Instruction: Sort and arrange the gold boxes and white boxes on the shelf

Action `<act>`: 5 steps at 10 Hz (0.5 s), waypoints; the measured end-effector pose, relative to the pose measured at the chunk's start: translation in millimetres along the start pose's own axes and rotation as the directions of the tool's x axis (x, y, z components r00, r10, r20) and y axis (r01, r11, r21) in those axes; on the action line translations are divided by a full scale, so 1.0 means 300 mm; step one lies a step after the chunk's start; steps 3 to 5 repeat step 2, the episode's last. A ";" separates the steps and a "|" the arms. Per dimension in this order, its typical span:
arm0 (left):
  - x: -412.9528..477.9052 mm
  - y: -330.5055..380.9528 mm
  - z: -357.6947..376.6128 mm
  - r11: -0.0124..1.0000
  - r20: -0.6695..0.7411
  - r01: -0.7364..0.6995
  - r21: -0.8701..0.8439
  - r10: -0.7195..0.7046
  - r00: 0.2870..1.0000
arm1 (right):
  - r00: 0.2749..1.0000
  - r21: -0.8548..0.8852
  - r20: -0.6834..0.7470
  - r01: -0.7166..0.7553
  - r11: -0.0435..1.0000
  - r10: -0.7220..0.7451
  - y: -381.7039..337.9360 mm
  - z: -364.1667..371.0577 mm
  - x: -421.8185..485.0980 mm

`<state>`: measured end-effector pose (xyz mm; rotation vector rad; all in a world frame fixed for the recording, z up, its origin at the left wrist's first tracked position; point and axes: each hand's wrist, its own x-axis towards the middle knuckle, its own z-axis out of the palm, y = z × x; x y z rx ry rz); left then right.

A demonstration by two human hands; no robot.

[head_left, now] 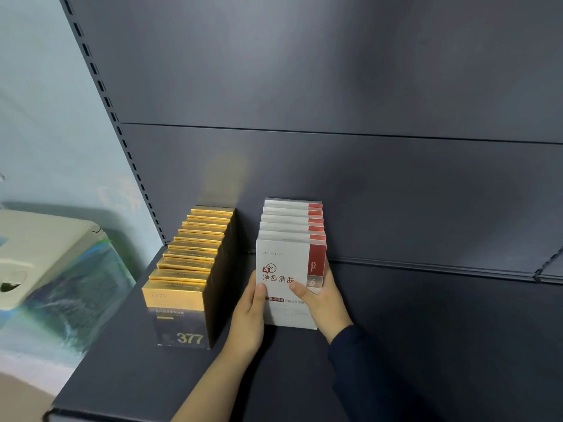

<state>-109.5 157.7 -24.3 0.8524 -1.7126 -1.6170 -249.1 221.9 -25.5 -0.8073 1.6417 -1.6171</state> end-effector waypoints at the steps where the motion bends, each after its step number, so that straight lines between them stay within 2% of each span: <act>1: -0.043 0.004 -0.007 0.999 0.043 0.044 0.030 -0.045 0.998 | 0.996 -0.023 0.042 -0.084 0.996 0.085 -0.006 -0.021 -0.047; 2: -0.112 -0.007 -0.004 0.990 0.035 0.054 0.131 -0.059 0.998 | 0.993 -0.061 -0.012 -0.115 0.991 0.115 0.008 -0.054 -0.127; 5: -0.112 -0.007 -0.004 0.990 0.035 0.054 0.131 -0.059 0.998 | 0.993 -0.061 -0.012 -0.115 0.991 0.115 0.008 -0.054 -0.127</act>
